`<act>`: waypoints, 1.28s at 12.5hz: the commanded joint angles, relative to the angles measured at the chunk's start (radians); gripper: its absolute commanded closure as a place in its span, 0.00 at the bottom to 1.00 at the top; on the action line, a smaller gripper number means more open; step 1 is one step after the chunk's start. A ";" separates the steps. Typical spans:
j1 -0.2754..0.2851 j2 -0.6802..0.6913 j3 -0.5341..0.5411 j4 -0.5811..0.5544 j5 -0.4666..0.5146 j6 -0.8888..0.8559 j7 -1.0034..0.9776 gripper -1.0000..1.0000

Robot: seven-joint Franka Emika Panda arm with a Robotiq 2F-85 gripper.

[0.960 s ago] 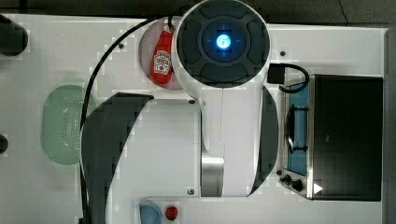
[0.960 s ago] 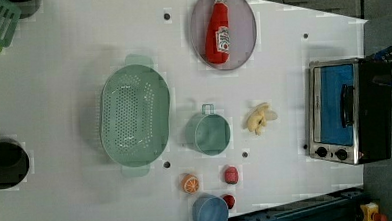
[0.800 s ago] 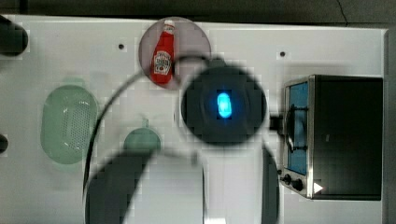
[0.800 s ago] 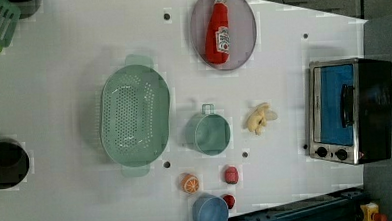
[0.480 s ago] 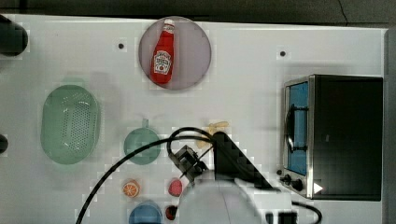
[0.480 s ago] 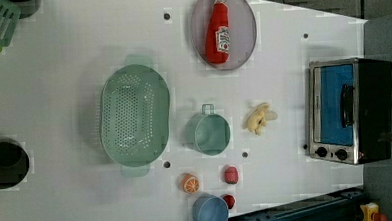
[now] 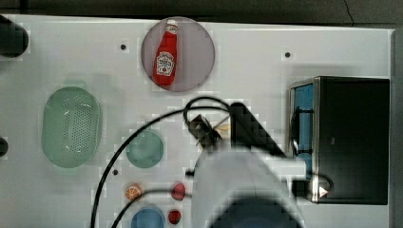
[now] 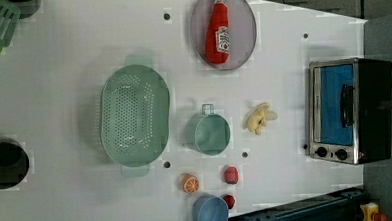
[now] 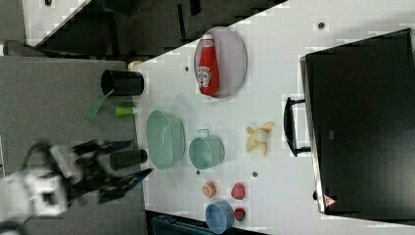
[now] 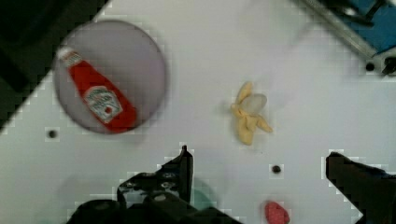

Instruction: Pick banana from table and place on oven.

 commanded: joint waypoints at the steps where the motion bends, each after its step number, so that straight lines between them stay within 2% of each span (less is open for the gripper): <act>1: -0.018 0.109 0.014 -0.116 0.003 0.117 0.033 0.00; 7: -0.018 0.336 0.014 -0.242 0.003 0.471 0.034 0.00; 12: -0.019 0.538 0.013 -0.297 0.003 0.689 0.038 0.00; 16: -0.019 0.649 0.013 -0.337 0.003 0.864 0.038 0.00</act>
